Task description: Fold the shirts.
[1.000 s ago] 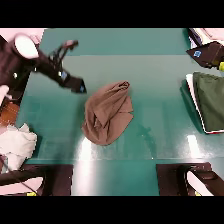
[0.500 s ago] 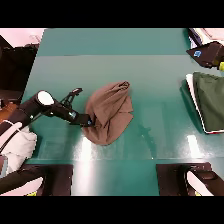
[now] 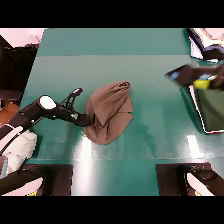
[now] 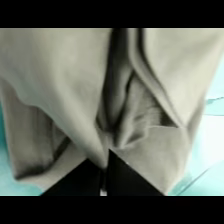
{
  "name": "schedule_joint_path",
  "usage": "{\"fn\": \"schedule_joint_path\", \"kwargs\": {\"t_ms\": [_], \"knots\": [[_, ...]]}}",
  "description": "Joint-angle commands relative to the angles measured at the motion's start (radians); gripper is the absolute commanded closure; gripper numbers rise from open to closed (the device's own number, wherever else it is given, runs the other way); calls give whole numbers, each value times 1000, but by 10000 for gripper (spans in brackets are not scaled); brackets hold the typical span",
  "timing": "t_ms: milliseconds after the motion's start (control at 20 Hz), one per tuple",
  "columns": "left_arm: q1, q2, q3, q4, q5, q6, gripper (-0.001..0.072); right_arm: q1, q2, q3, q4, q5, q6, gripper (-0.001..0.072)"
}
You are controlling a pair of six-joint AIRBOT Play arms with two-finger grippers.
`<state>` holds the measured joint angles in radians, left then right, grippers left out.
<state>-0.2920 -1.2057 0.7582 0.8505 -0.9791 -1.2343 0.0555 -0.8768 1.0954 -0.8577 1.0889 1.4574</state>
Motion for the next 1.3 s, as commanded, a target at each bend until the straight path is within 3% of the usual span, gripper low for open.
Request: {"fn": "schedule_joint_path", "kwargs": {"t_ms": [0,50,300,700,750,800,850,900,1050,1250], "knots": [[37,25,51,26,-58,1,679,202,-78,-141,3,-22,20,198],[37,24,66,27,-78,2,679,280,-124,-169,9,-63,20,108],[37,24,73,34,-106,5,679,552,-392,-216,224,-453,19,109],[37,24,73,33,-105,5,679,662,-673,-22,283,-481,20,119],[37,24,73,33,-104,5,679,664,-689,-10,283,-472,20,176],[37,24,73,33,-106,7,679,663,-695,-4,283,-465,19,299],[37,24,73,33,-111,12,679,663,-692,-6,279,-464,17,545],[37,25,73,34,-114,12,679,663,-682,-13,277,-468,-3,696],[39,42,130,148,-159,3,679,613,-574,-39,159,-425,-13,698],[39,193,309,411,-226,-72,679,407,-328,-5,-153,-138,115,698]]}}
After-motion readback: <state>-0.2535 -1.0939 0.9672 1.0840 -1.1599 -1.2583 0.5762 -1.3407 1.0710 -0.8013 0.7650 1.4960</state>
